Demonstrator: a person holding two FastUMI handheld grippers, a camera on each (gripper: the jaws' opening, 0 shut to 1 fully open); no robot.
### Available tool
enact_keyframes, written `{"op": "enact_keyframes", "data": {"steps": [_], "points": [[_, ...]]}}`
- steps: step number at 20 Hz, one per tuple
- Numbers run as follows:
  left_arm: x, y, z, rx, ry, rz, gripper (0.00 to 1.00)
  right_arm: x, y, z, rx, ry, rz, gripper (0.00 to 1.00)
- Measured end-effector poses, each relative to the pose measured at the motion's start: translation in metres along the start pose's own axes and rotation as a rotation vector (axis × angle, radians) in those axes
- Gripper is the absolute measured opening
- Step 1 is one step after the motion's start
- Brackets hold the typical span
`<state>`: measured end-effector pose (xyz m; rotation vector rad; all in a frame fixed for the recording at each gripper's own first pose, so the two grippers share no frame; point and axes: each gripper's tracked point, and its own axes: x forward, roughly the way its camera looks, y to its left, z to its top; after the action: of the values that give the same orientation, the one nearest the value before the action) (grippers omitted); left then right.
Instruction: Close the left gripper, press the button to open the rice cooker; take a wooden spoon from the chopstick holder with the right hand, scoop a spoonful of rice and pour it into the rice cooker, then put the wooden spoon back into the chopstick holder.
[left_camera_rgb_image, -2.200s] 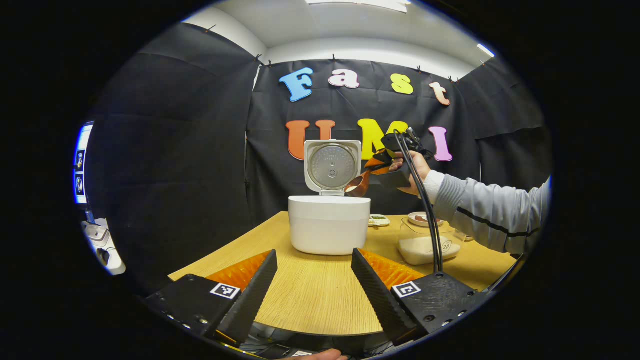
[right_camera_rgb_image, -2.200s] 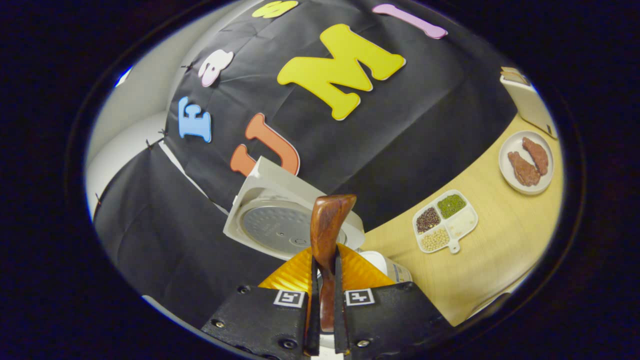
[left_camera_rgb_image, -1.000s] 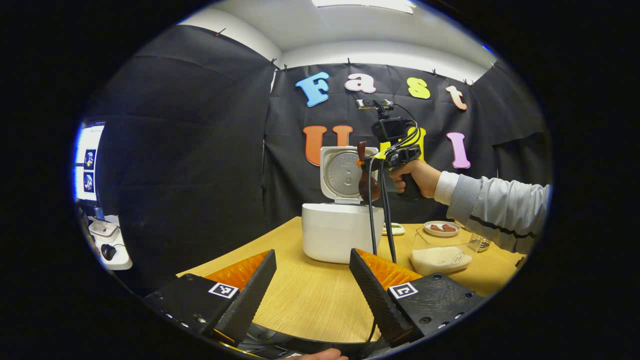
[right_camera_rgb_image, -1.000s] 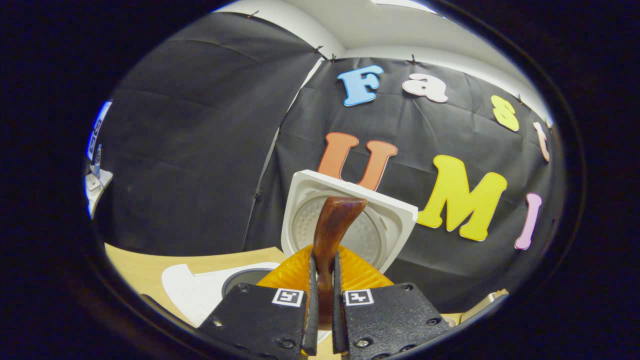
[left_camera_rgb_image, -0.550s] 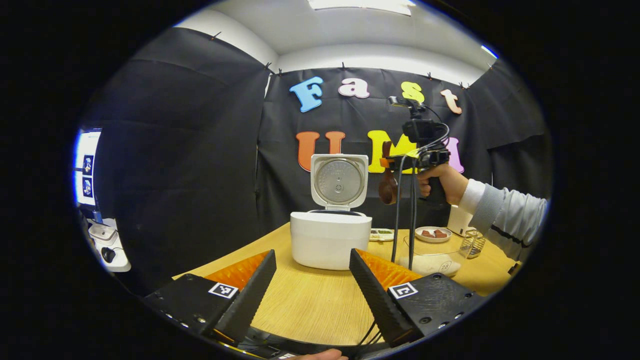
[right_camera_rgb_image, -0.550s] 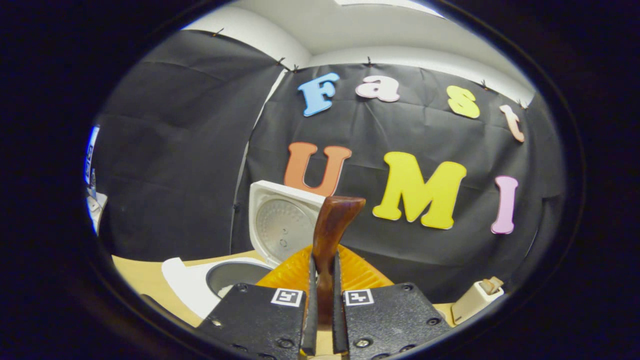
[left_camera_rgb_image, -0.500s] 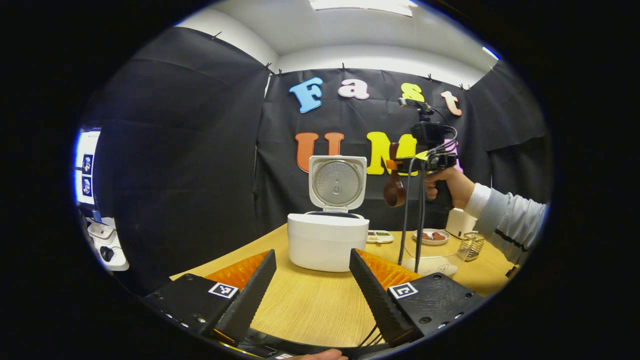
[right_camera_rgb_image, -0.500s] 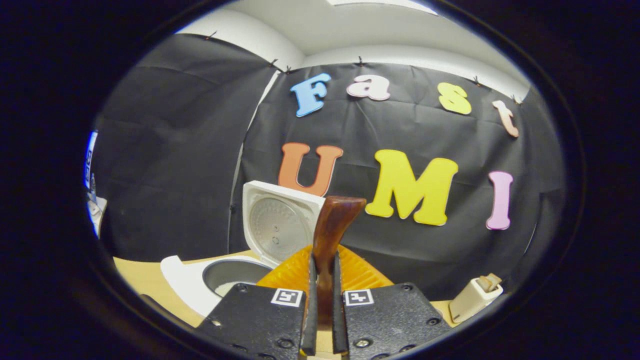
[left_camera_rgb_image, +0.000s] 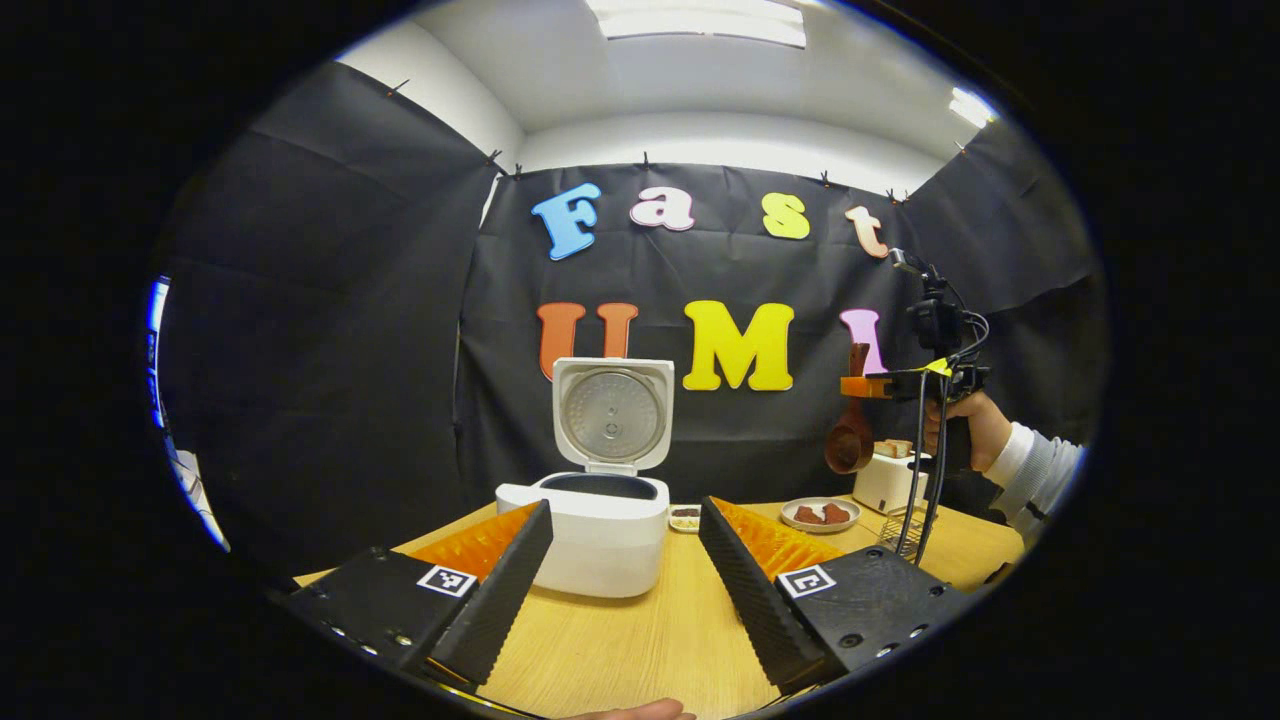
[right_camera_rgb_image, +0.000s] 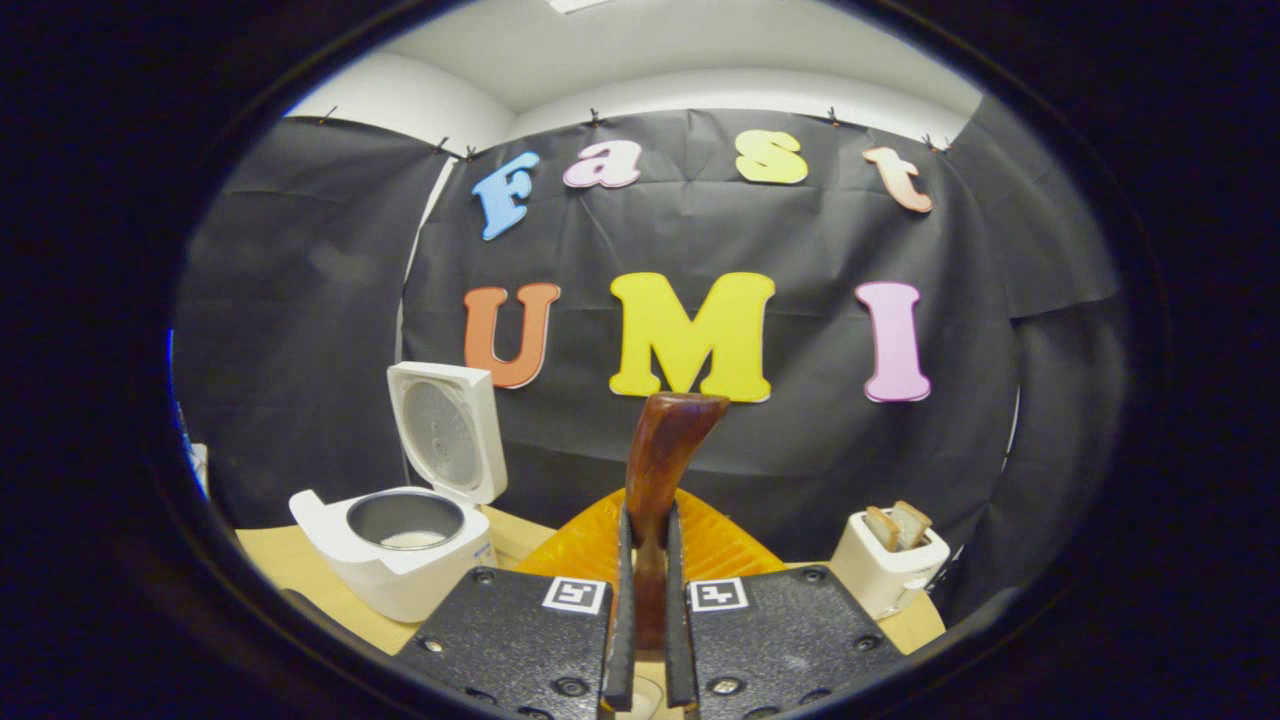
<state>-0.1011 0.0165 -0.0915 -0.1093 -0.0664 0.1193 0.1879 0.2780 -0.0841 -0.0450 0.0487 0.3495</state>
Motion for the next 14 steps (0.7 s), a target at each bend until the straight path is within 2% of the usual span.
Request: {"op": "enact_keyframes", "data": {"steps": [5, 10, 14], "points": [[0.01, -0.032, -0.002, 0.039, 0.017, -0.05, 0.94, -0.031, -0.063, -0.009, -0.007, -0.01, -0.072, 0.17], [0.016, -0.053, -0.01, 0.029, 0.036, -0.063, 0.94, -0.041, -0.094, -0.03, -0.006, 0.007, -0.093, 0.17], [0.022, -0.068, -0.021, 0.032, 0.059, -0.083, 0.94, -0.04, -0.131, -0.055, 0.014, 0.013, -0.165, 0.19]]}}
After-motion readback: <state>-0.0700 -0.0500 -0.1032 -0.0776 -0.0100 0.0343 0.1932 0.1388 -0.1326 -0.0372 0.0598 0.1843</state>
